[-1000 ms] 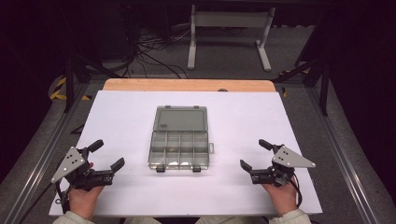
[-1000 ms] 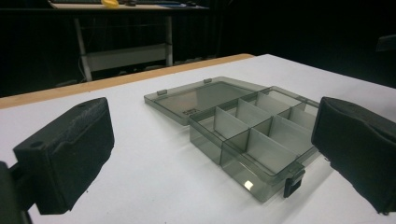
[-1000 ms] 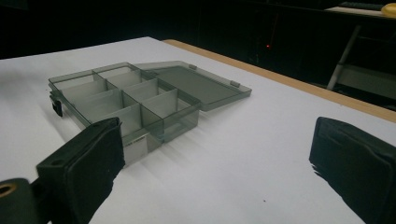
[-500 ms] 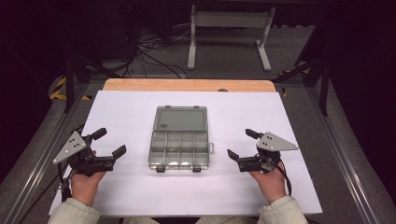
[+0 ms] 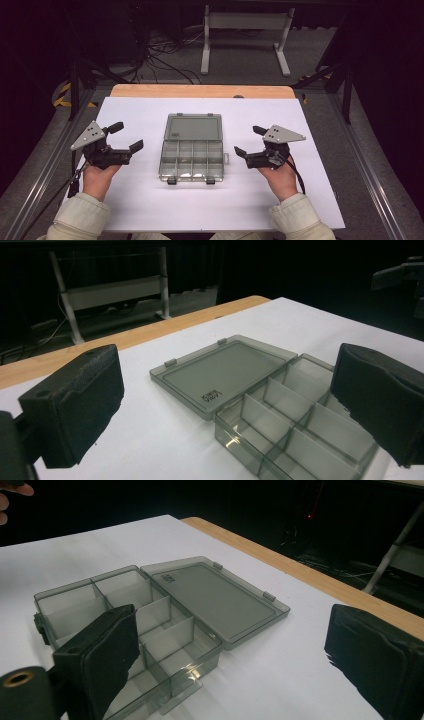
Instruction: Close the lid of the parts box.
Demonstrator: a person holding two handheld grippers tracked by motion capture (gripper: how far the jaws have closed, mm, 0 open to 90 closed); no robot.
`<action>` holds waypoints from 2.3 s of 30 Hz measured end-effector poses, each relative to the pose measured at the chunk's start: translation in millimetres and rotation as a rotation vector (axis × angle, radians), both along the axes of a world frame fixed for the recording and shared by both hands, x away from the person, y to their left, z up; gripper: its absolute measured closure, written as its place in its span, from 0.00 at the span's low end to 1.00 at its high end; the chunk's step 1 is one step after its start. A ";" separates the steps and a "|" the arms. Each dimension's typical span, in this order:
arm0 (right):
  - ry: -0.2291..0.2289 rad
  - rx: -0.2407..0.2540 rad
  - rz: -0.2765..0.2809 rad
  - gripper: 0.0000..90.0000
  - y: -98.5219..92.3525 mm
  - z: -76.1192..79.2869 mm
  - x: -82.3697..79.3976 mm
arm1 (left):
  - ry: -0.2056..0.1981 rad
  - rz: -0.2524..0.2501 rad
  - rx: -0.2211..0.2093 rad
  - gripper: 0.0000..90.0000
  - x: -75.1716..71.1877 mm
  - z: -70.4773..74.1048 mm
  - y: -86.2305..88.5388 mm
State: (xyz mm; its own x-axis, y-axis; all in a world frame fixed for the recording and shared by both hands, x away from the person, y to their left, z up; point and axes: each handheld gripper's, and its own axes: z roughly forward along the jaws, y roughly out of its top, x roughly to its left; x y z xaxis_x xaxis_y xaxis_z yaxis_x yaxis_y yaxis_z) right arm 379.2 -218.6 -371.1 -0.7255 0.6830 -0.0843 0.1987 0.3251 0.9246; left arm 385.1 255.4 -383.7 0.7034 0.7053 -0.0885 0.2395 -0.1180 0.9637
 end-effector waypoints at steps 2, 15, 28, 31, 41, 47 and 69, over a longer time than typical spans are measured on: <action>0.018 0.000 0.001 0.09 1.9 0.1 6.8 | 0.014 -0.002 -0.005 0.02 5.3 0.0 -1.0; 0.059 -0.009 -0.010 0.11 6.6 -2.3 40.9 | 0.042 0.001 0.012 0.03 35.8 -0.5 -7.7; 0.094 -0.035 -0.008 0.12 19.8 -6.4 69.6 | 0.081 0.002 0.039 0.02 63.7 -9.2 -18.9; 0.101 -0.043 -0.009 0.12 21.9 -8.4 75.2 | 0.088 0.009 0.042 0.02 69.5 -11.4 -20.7; 0.153 -0.051 -0.026 0.22 20.6 -22.7 91.9 | 0.117 0.006 0.073 0.03 82.2 -21.2 -25.2; 0.172 -0.053 -0.007 0.45 20.4 -26.8 94.5 | 0.144 0.002 0.085 0.07 85.8 -26.3 -26.3; 0.299 -0.241 0.039 1.00 35.1 -38.2 104.5 | 0.397 -0.005 0.290 1.00 95.1 -36.3 -40.9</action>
